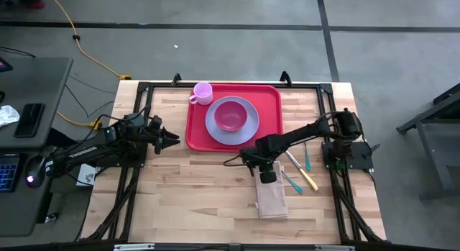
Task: Set up tray
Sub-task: Put the napkin on the tray
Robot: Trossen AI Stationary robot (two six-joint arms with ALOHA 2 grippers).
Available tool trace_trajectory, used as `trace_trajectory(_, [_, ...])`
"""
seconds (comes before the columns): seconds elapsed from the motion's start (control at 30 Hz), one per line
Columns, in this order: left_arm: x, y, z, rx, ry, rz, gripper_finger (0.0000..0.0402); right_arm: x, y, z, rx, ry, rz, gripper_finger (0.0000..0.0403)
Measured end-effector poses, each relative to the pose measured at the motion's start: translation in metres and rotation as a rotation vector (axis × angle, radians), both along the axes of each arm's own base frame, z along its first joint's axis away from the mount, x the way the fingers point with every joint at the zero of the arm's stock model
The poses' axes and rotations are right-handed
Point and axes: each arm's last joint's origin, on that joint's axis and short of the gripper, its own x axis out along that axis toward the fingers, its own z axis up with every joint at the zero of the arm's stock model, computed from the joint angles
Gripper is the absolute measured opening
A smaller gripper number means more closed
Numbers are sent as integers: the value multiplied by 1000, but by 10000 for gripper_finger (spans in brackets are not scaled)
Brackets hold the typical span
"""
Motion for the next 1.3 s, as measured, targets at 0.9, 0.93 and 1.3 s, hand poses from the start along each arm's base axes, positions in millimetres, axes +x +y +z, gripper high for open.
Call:
trace_trajectory(0.9, [0,0,0,-1,0,0,211,1,0,8,33,-50,-88,1])
trace_trajectory(0.93, [0,0,0,-1,0,0,211,1,0,11,35,-59,-90,1])
trace_trajectory(1.3, [0,0,0,-2,0,0,211,-9,8,59,73,-204,-194,0])
